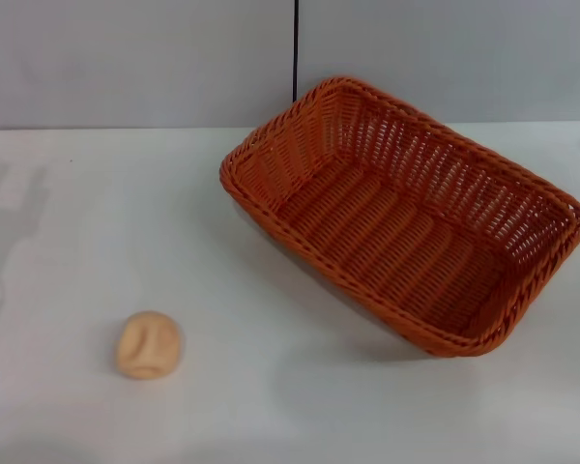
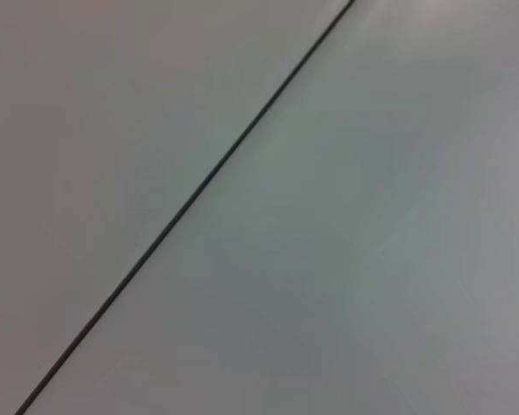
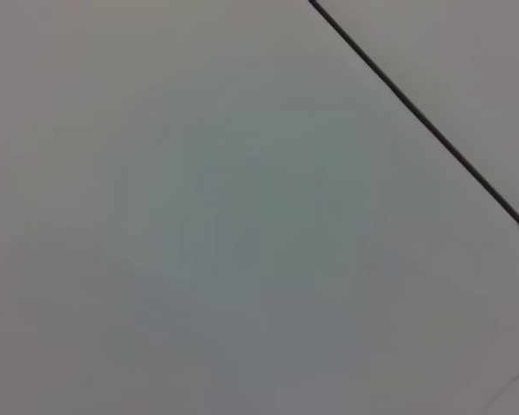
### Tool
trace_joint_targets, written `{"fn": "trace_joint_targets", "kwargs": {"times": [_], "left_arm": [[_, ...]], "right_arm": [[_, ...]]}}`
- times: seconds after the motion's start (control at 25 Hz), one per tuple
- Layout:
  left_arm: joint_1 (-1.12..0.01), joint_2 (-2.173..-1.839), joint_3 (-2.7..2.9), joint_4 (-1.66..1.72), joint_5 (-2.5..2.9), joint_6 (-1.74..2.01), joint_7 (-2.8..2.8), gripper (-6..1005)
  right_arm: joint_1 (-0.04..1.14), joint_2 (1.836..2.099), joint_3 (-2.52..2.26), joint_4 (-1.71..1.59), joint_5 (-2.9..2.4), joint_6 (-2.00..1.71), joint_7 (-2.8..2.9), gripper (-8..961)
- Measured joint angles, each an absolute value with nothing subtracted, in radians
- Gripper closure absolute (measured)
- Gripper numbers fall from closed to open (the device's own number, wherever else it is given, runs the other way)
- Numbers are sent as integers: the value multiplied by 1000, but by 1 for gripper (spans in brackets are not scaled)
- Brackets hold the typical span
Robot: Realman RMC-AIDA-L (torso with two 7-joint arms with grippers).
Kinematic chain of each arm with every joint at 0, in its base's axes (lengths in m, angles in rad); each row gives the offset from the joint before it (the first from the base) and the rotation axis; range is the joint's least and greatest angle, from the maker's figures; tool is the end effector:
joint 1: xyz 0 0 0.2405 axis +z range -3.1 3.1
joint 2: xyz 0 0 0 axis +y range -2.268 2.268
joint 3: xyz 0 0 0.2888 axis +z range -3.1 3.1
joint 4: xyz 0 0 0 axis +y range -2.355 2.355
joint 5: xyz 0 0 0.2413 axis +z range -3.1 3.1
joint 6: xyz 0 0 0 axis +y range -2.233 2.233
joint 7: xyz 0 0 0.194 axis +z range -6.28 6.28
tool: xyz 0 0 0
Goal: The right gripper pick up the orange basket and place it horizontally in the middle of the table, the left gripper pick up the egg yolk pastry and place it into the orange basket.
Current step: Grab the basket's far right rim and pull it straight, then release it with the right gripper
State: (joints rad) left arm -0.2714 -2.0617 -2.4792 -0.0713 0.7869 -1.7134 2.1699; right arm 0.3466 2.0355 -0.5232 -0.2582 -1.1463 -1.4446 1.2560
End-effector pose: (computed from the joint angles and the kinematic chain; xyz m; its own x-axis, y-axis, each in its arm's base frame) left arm -0.3806 0.3133 0.0393 0.0969 -0.2397 0.9660 0.9224 -0.3430 -0.1776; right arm 0.3815 0.3761 0.0386 0.1080 -0.0446 -0.9931 -0.9273 -0.3646 -0.0844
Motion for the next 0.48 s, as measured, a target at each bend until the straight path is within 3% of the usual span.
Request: {"fn": "trace_joint_targets", "kwargs": {"times": [0.48], "left_arm": [[-267, -2060, -2473, -94, 787, -1698, 2178, 333]], "right_arm": [[353, 2010, -524, -309, -1246, -1433, 1301, 391]]}}
